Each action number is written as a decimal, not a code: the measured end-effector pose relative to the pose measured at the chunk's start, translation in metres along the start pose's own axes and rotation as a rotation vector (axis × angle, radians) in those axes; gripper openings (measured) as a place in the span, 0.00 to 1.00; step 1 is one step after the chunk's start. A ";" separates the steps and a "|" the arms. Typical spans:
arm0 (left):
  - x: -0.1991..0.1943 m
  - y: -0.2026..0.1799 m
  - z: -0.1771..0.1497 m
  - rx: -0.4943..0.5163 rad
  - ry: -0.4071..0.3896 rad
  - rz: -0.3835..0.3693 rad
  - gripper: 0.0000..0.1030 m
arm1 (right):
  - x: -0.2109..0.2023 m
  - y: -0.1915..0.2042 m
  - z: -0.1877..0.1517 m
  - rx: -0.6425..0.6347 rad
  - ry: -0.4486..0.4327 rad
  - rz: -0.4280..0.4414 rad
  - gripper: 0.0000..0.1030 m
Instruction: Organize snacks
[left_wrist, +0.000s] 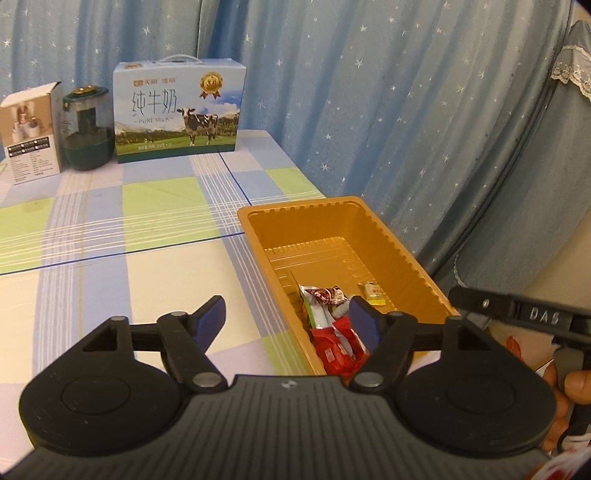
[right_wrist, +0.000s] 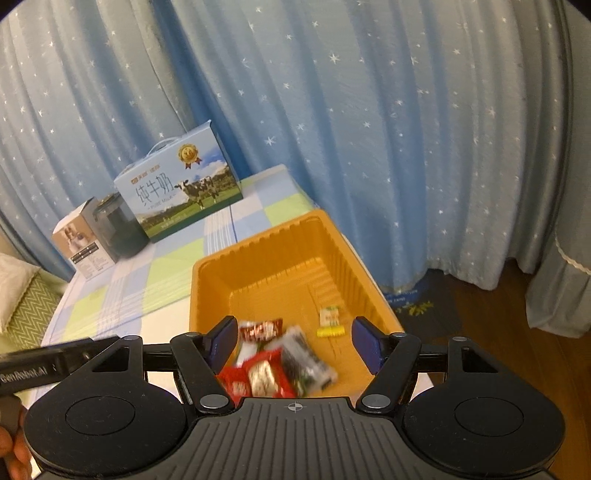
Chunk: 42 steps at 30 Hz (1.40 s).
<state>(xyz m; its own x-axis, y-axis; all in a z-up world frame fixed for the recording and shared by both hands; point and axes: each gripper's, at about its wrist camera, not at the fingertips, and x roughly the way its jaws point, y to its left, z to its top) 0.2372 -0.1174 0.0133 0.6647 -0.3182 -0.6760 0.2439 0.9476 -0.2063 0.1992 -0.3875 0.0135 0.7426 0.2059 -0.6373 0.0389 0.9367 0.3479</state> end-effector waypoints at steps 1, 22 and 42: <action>-0.006 -0.001 -0.002 0.000 -0.005 0.003 0.75 | -0.005 0.002 -0.003 -0.002 0.005 0.001 0.66; -0.098 -0.026 -0.067 -0.030 -0.033 0.033 1.00 | -0.091 0.057 -0.054 -0.146 0.009 -0.057 0.74; -0.150 -0.026 -0.115 -0.052 -0.075 0.147 1.00 | -0.132 0.079 -0.105 -0.224 0.018 -0.050 0.75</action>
<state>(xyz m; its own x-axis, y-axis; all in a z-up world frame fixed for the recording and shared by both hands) 0.0500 -0.0912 0.0385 0.7419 -0.1752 -0.6472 0.1046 0.9837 -0.1464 0.0336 -0.3106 0.0532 0.7311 0.1609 -0.6631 -0.0757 0.9849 0.1556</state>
